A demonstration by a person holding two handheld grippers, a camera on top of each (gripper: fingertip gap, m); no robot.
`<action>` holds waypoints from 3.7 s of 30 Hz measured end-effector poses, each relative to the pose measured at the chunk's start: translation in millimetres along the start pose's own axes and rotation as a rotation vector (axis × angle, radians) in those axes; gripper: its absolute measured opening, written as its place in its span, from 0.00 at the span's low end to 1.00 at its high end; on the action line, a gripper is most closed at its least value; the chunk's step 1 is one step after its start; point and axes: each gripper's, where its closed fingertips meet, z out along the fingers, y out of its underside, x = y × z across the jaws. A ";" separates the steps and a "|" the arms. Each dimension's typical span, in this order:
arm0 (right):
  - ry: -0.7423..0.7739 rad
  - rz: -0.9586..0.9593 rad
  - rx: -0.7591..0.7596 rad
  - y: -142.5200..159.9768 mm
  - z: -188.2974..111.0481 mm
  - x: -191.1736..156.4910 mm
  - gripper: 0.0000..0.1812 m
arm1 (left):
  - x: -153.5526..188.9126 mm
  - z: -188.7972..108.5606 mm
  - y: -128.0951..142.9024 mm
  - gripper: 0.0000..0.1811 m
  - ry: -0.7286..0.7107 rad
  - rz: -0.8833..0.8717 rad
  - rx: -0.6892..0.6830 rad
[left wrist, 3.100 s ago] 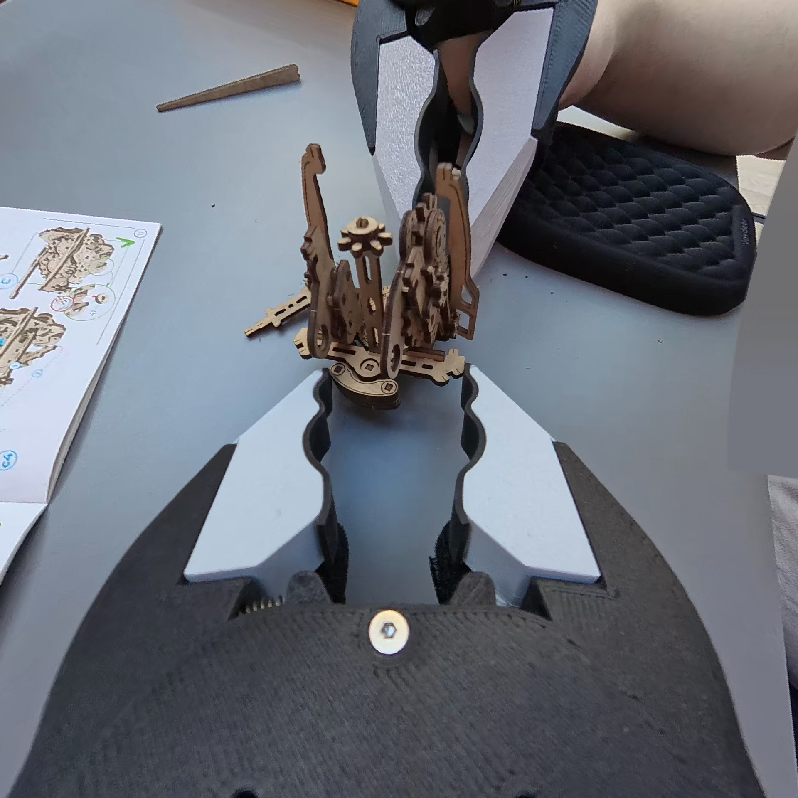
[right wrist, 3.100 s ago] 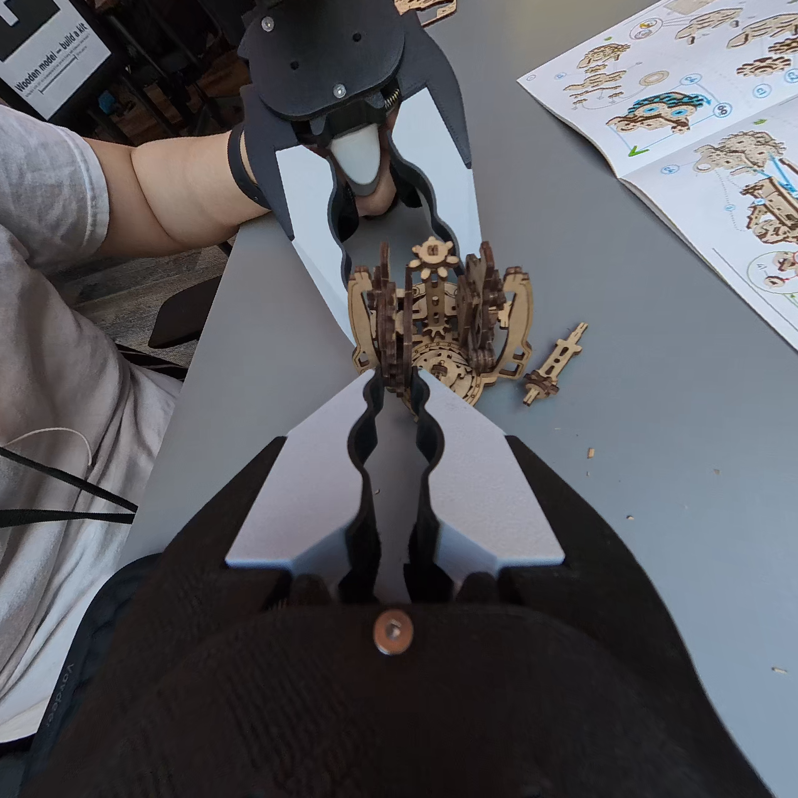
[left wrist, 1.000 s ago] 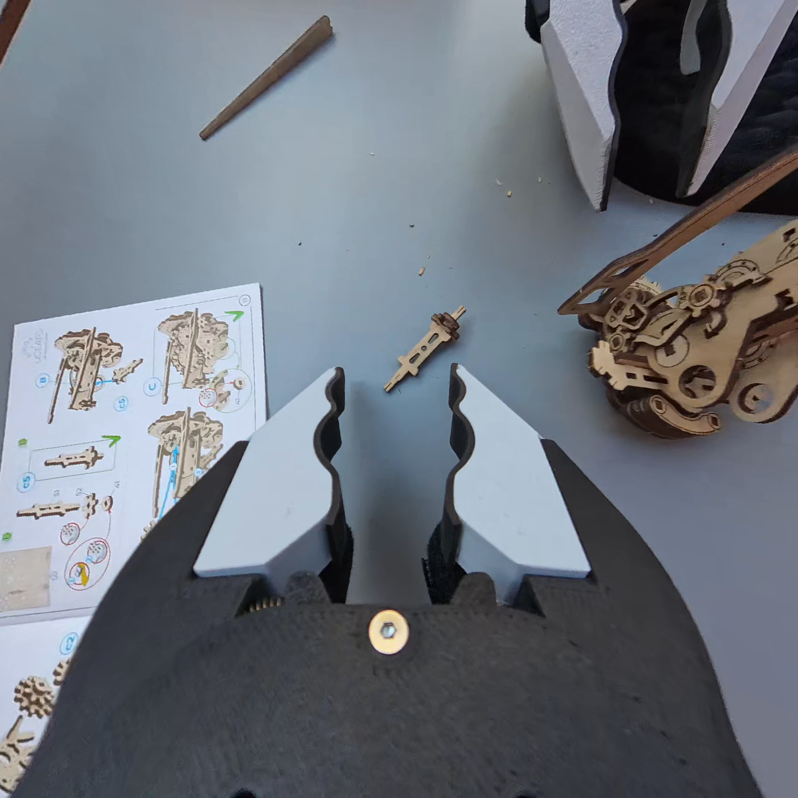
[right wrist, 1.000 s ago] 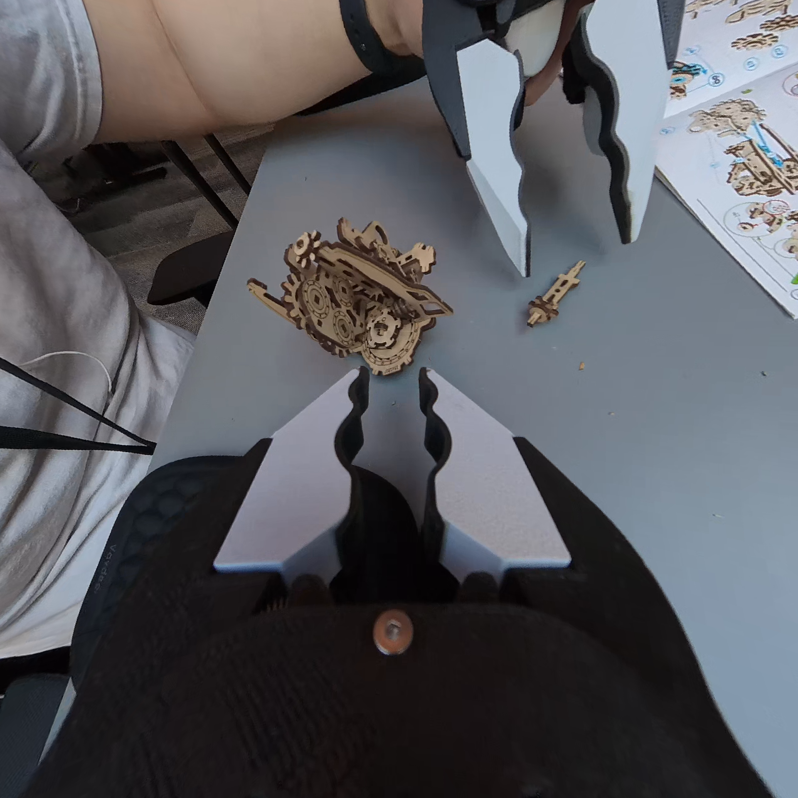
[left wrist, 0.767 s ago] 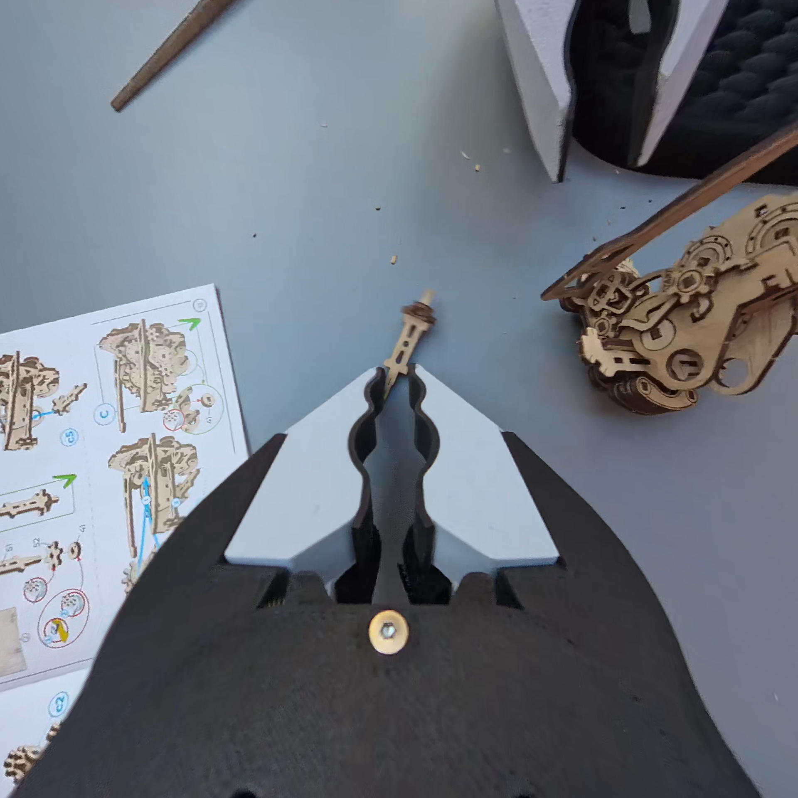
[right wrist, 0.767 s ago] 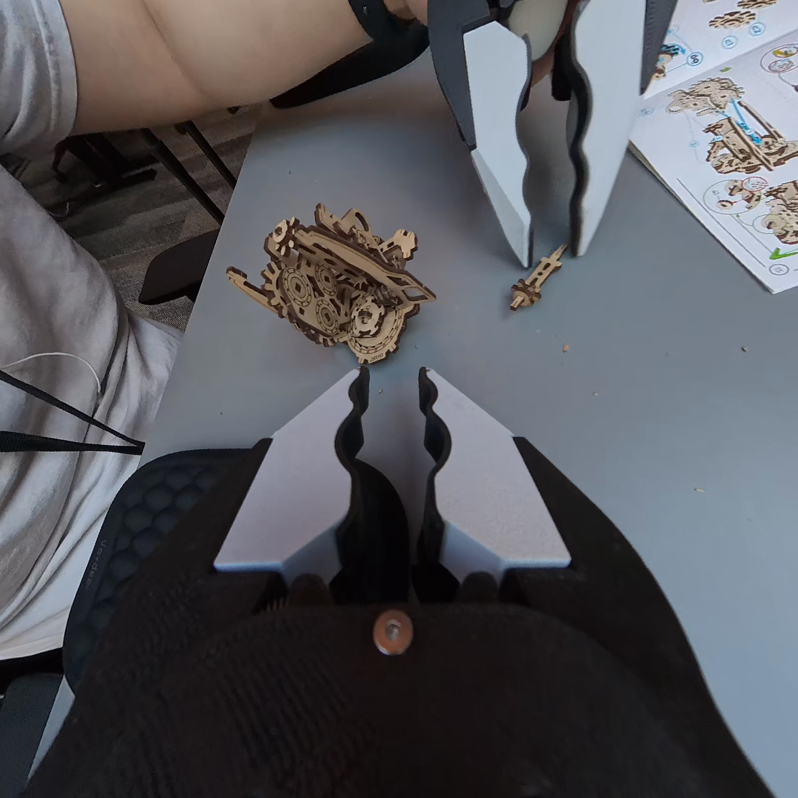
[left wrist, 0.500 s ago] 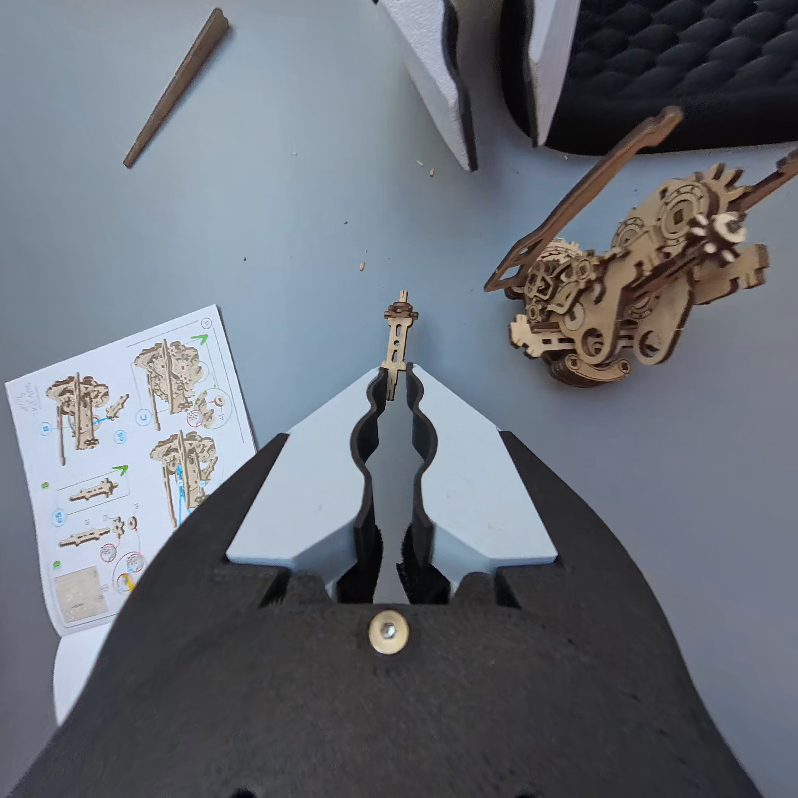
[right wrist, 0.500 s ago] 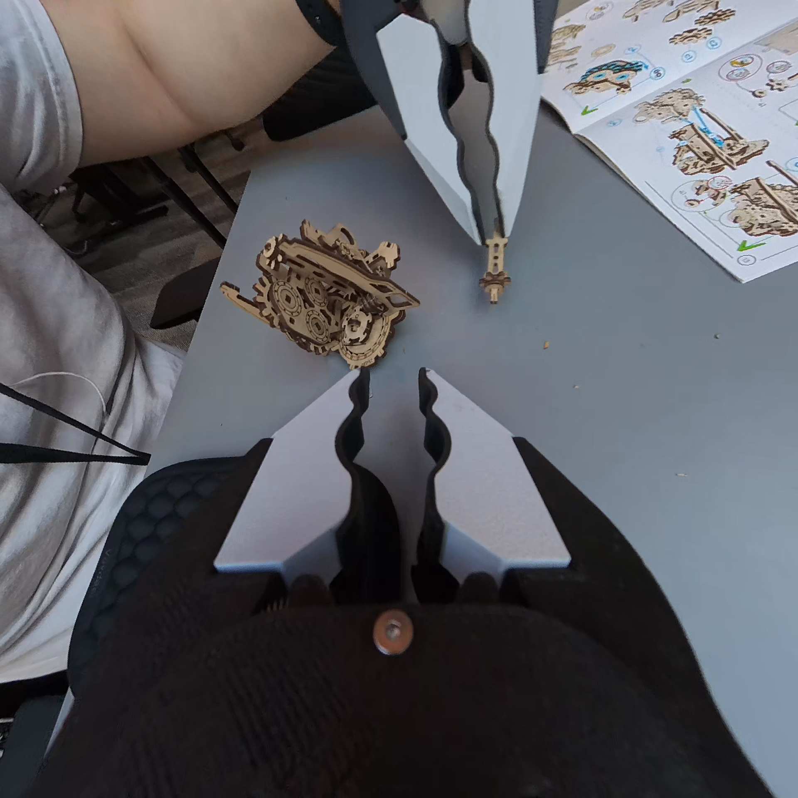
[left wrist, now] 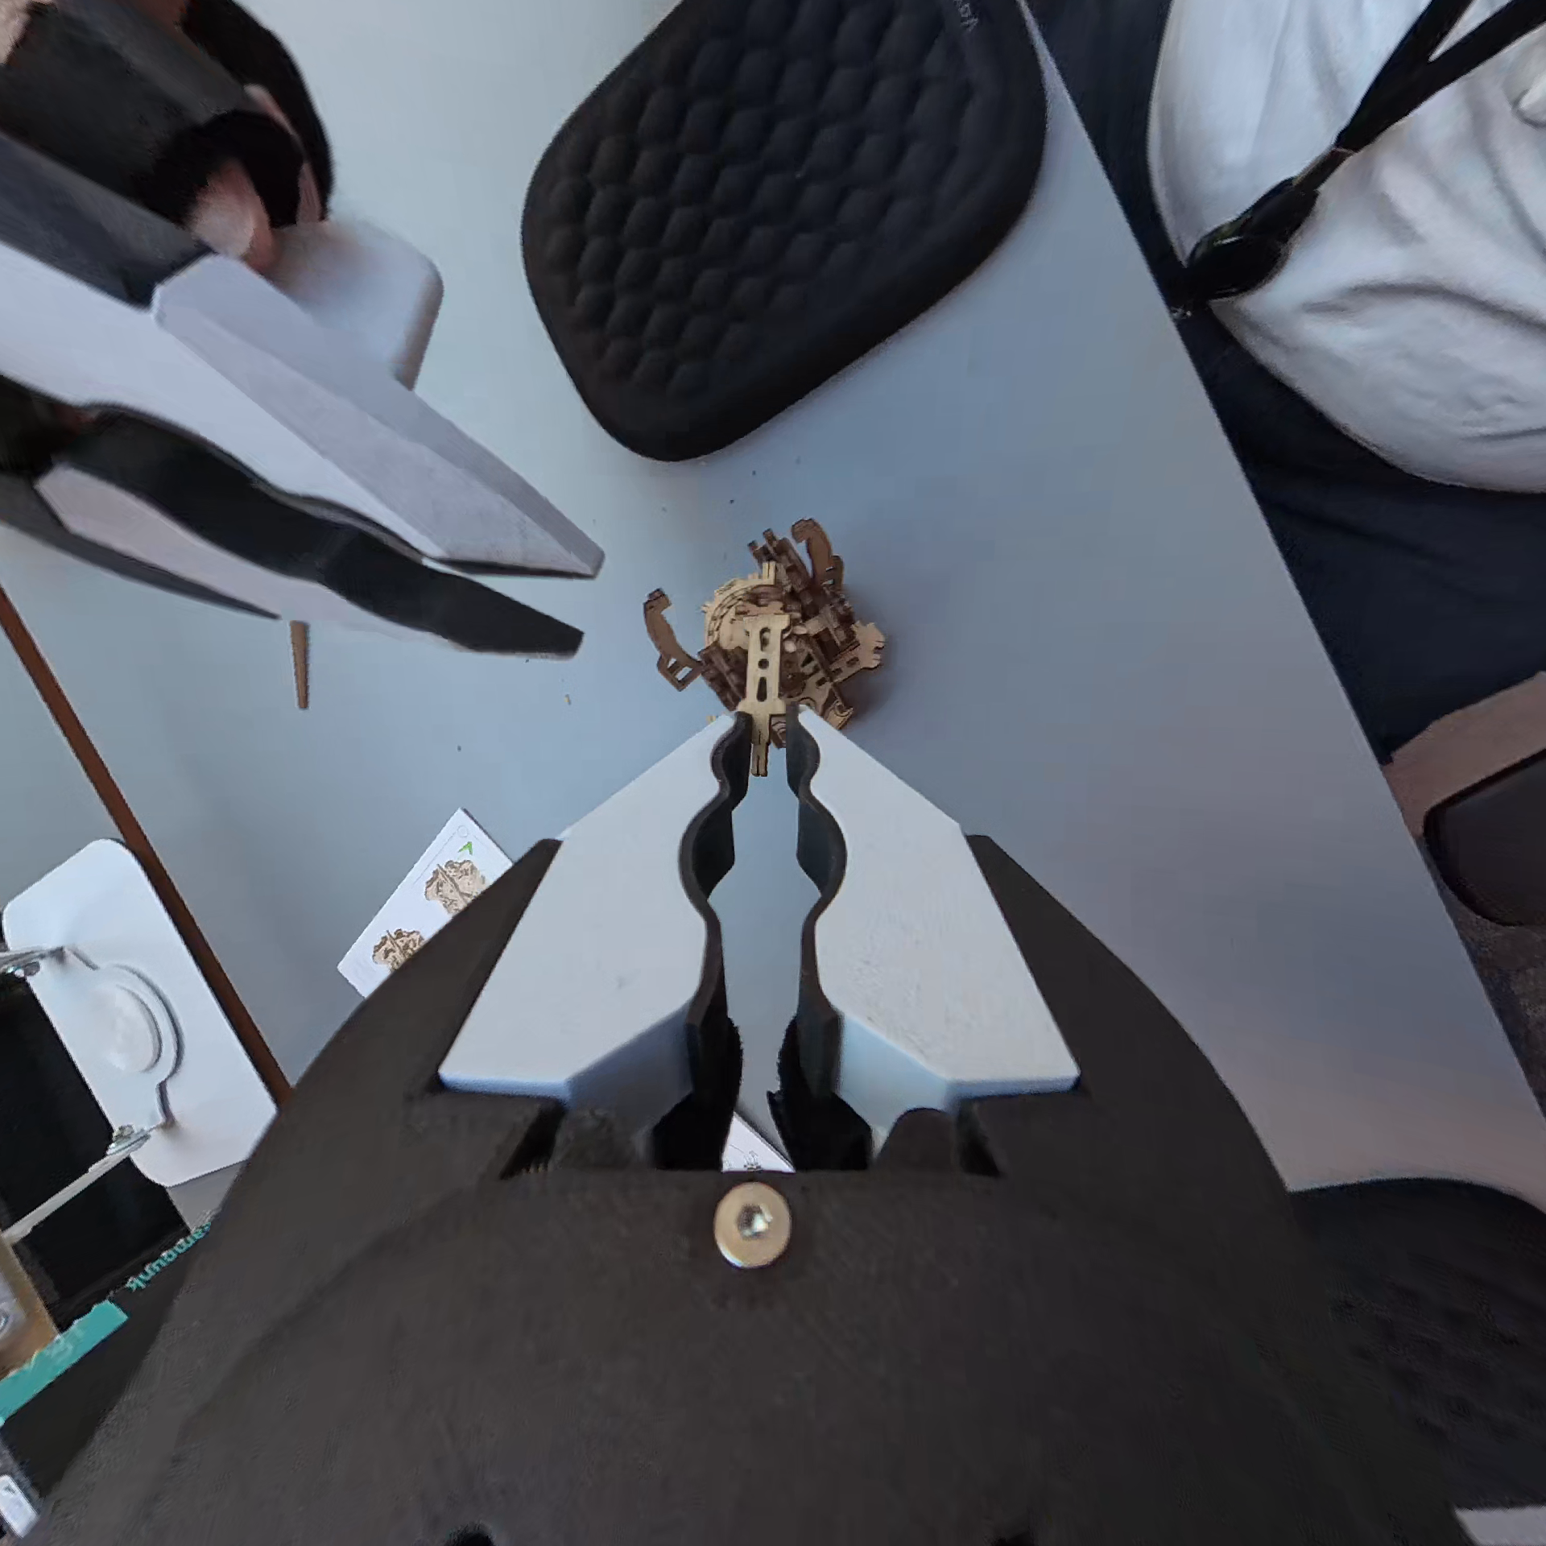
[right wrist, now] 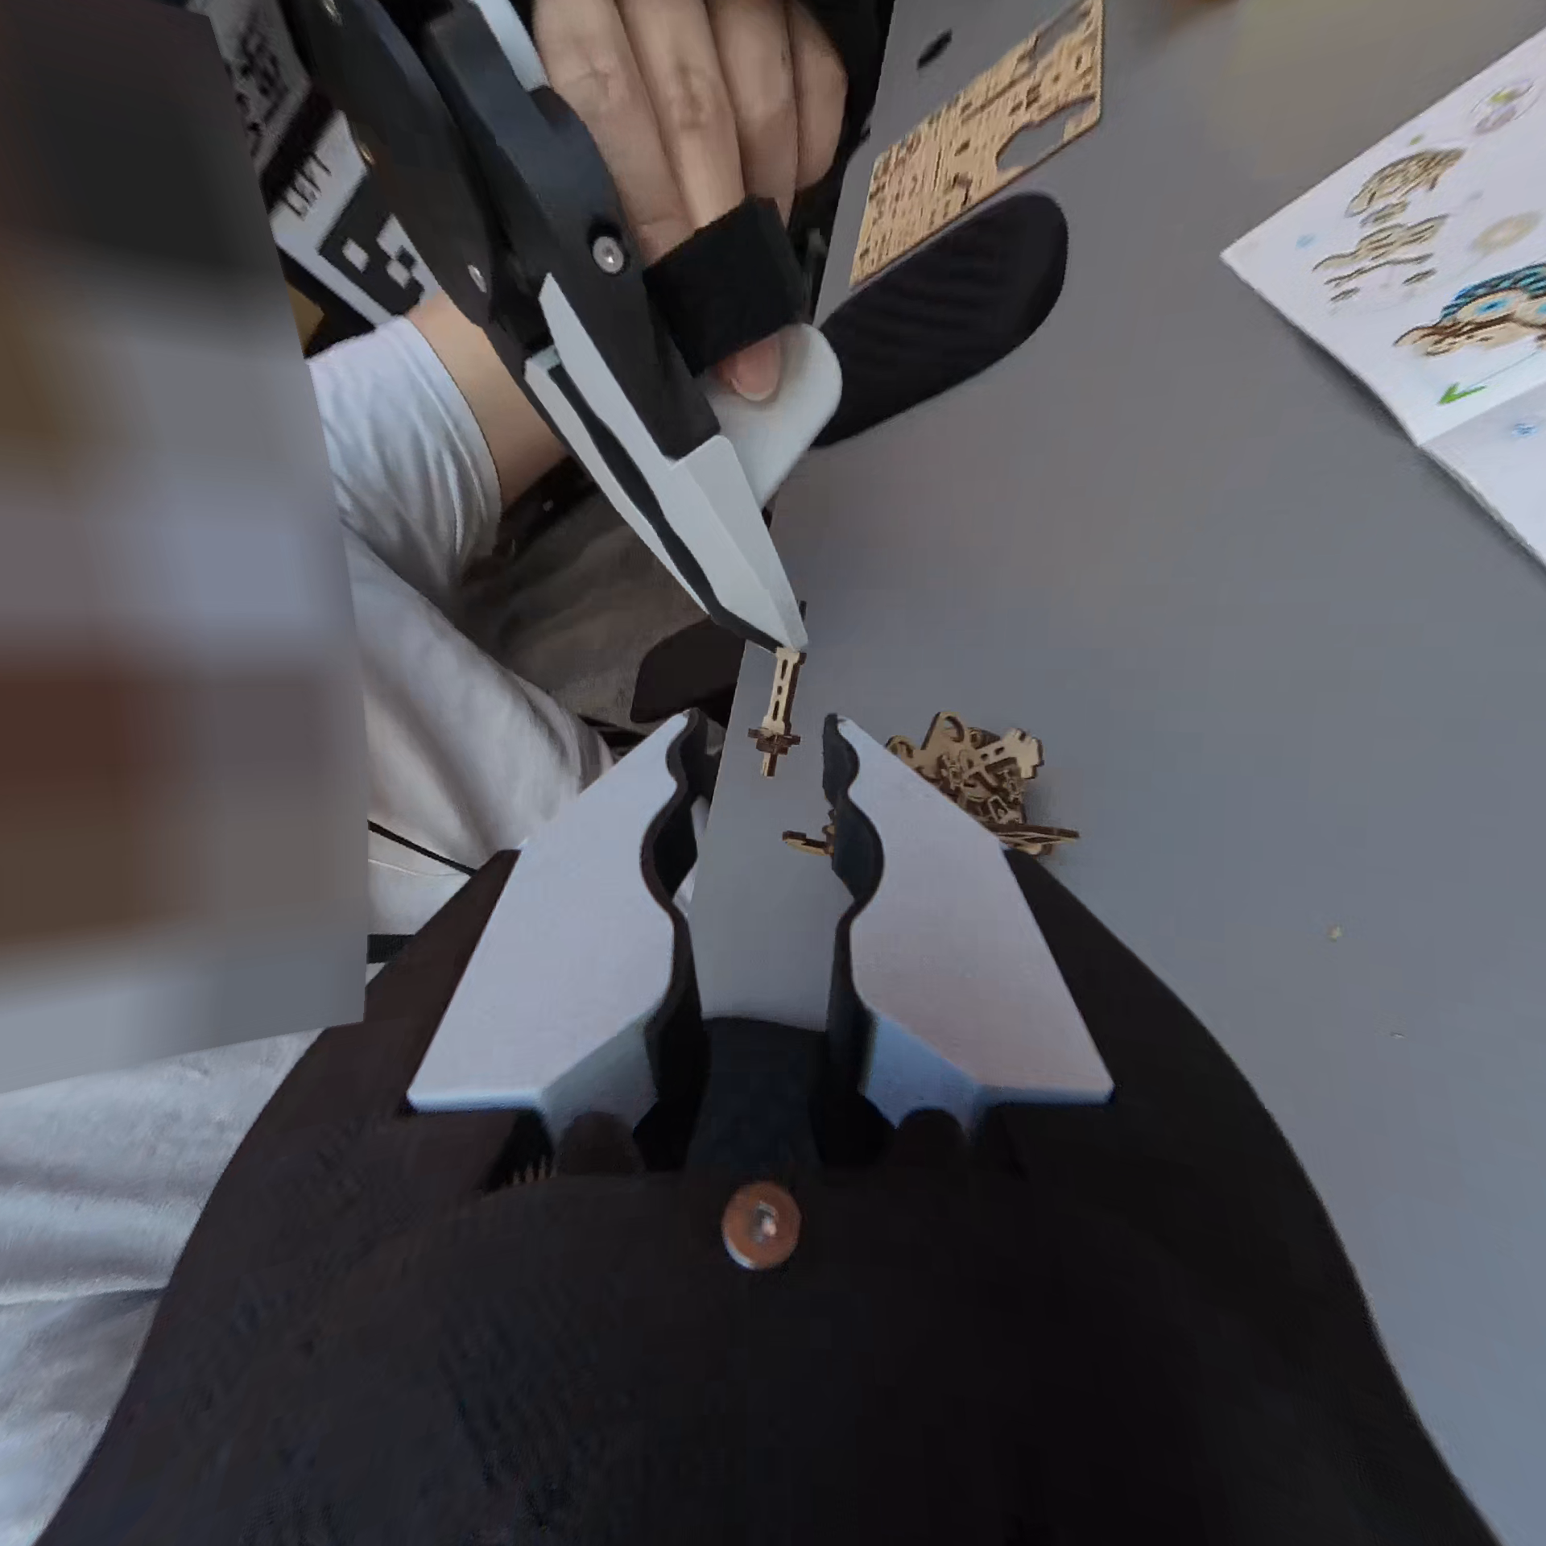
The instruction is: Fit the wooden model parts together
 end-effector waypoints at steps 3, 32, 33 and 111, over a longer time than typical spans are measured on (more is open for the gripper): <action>-0.026 0.000 -0.138 6.9 19.6 -19.7 0.14 | 10.6 4.6 -5.4 0.03 0.053 0.038 -0.047; 0.195 -0.320 0.737 -15.7 14.2 -64.5 0.00 | 8.6 -39.4 -52.8 0.20 -0.291 -0.889 1.148; 0.183 -0.314 0.784 -17.3 14.2 -67.2 0.00 | 8.1 -40.2 -53.1 0.21 -0.315 -0.899 1.183; 1.047 -0.614 0.193 41.3 59.4 11.2 0.01 | 10.6 13.1 7.0 0.07 0.033 -1.335 1.041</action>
